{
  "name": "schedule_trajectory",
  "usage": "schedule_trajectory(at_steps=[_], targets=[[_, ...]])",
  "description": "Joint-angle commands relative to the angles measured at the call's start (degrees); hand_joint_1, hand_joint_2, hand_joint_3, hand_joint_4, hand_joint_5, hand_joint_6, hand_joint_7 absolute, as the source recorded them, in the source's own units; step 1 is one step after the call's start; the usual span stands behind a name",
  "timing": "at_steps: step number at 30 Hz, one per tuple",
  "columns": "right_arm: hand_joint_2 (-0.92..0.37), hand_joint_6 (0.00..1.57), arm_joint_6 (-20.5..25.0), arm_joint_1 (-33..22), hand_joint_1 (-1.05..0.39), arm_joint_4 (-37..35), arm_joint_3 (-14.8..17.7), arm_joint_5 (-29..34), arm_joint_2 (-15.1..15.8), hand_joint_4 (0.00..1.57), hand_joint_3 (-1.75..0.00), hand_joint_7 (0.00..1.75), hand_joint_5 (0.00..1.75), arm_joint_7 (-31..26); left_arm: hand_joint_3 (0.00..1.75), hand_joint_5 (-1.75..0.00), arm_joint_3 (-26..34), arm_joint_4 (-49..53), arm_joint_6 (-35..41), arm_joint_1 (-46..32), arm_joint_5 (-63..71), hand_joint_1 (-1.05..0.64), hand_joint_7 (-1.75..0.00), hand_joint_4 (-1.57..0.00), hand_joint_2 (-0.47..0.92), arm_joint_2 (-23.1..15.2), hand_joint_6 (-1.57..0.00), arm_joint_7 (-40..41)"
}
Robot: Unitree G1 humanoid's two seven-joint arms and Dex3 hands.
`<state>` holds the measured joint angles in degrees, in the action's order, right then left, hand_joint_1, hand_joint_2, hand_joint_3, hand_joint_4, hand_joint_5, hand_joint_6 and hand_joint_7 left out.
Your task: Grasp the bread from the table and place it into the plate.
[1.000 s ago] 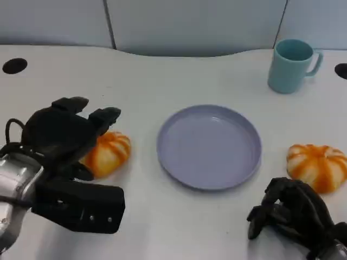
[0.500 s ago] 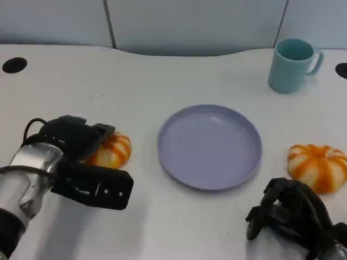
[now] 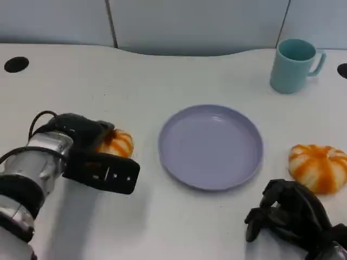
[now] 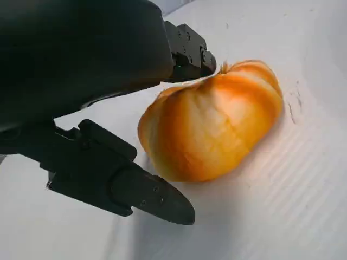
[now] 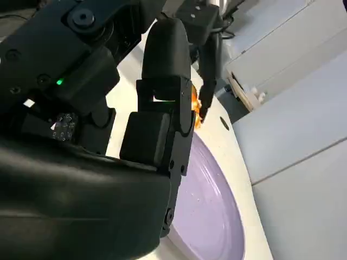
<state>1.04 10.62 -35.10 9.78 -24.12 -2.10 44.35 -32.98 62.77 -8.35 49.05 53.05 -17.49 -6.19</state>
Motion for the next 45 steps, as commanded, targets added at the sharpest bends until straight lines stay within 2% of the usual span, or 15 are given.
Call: schedule_trajectory(at_steps=[1, 8, 11, 14, 17, 18, 19, 20, 21, 23, 28, 33, 35, 41, 45], targets=[[-0.46, 1.57, 0.4, -1.4, -1.05, 0.2, 0.0, 0.0, 0.7, 1.57, 0.0, 0.45, 0.65, -0.4, 0.02, -0.04, -1.4, 4.7, -0.9, 1.7, -0.9, -0.6, -0.02, -0.05, 0.78, 1.3, -0.11, 3.9], [-0.47, 1.57, 0.8, -1.8, -1.05, 0.8, -0.1, -0.4, 0.7, 1.57, 0.0, 0.45, 0.64, 0.1, 0.01, -0.14, -2.1, 8.3, -3.7, 0.3, -3.3, -0.46, -0.08, -0.31, 0.84, 2.2, -0.38, 8.5], [-0.45, 1.57, 1.7, -2.4, -1.05, 2.1, -0.2, -0.5, 0.6, 1.57, 0.0, 0.45, 0.64, -0.6, 0.03, -0.33, -2.5, 9.0, -4.9, -0.6, -3.9, -0.3, -0.13, -0.66, 0.9, 2.0, -0.71, 11.3], [-0.45, 1.57, 1.8, -2.8, -1.05, 2.8, -0.4, -0.3, 0.5, 1.57, 0.0, 0.45, 0.65, -1.1, 0.11, -0.78, -4.1, 9.5, -5.3, -1.0, -3.0, -0.3, -0.1, -0.75, 0.92, 1.7, -0.95, 15.7], [-0.46, 1.57, 1.8, -3.0, -1.05, 3.3, -0.6, -0.1, 0.7, 1.57, 0.0, 0.45, 0.66, -1.5, 0.04, -1.59, -5.0, 9.7, -6.9, -2.2, -2.9, -0.31, -0.15, -0.77, 0.91, 1.1, -1.17, 22.9], [-0.46, 1.57, 1.7, -3.1, -1.05, 3.4, -0.6, -0.2, 0.7, 1.57, 0.0, 0.45, 0.66, -1.5, 0.03, -1.66, -4.9, 9.9, -7.3, -2.7, -3.1, -0.31, -0.16, -0.77, 0.91, 1.0, -1.19, 25.7], [-0.46, 1.57, 1.6, -3.1, -1.05, 3.4, -0.6, -0.2, 0.7, 1.57, 0.0, 0.46, 0.67, -1.5, 0.16, -1.7, -4.8, 10.0, -7.6, -3.1, -3.3, -0.28, -0.4, -0.8, 0.91, 0.8, -1.14, 28.4], [-0.46, 1.57, 1.8, -3.1, -1.05, 3.4, -0.6, -0.3, 0.8, 1.57, 0.0, 0.46, 0.67, -1.5, 0.32, -1.73, -4.5, 10.1, -7.6, -3.4, -3.7, -0.27, -1.11, -0.81, 0.92, 0.8, -0.84, 30.4], [-0.46, 1.57, 2.2, -3.1, -1.05, 3.6, -0.7, -0.3, 0.9, 1.57, 0.0, 0.46, 0.67, -1.7, 0.39, -1.74, -4.1, 10.1, -7.6, -3.7, -4.2, -0.26, -1.42, -0.81, 0.92, 0.8, -0.71, 33.0], [-0.45, 1.57, 2.6, -3.1, -1.05, 3.8, -0.7, -0.3, 1.0, 1.57, 0.0, 0.47, 0.67, -1.9, 0.42, -1.74, -3.4, 10.1, -7.7, -3.8, -4.9, -0.24, -1.68, -0.8, 0.92, 0.7, -0.61, 36.2], [-0.46, 1.57, 2.9, -3.1, -1.05, 4.1, -0.9, 0.1, 1.1, 1.57, 0.0, 0.47, 0.68, -2.3, 0.47, -1.75, -1.4, 9.3, -9.8, -3.4, -6.8, -0.21, -1.74, -0.8, 0.89, 0.4, -0.57, 40.1], [-0.47, 1.57, 1.6, -2.7, -1.05, 2.9, -0.9, 0.1, 1.1, 1.57, -0.01, 0.45, 0.67, -1.5, 0.87, -1.75, 0.3, 7.6, -12.3, -2.4, -8.1, -0.19, -1.75, -0.84, 0.69, 0.1, -0.61, 42.8], [-0.47, 1.57, 1.7, -2.6, -1.05, 2.8, -0.8, 0.1, 0.9, 1.57, 0.0, 0.45, 0.67, -2.0, 0.94, -1.75, 1.3, 6.2, -13.9, -1.7, -9.0, -0.19, -1.75, -0.85, 0.66, 0.2, -0.61, 42.6], [-0.46, 1.57, 2.0, -2.4, -1.05, 2.5, -0.9, 0.0, 0.9, 1.57, 0.0, 0.46, 0.68, -2.0, 0.84, -1.75, 2.4, 2.3, -18.0, 0.2, -10.0, -0.23, -1.74, -0.82, 0.7, 0.9, -0.56, 40.7], [-0.45, 1.57, 1.7, -2.4, -1.05, 2.2, -0.8, -0.1, 0.8, 1.57, 0.0, 0.46, 0.67, -1.6, 0.87, -1.75, 1.7, -0.8, -19.8, 1.9, -9.4, -0.23, -1.75, -0.85, 0.69, 2.4, -0.63, 38.6]])
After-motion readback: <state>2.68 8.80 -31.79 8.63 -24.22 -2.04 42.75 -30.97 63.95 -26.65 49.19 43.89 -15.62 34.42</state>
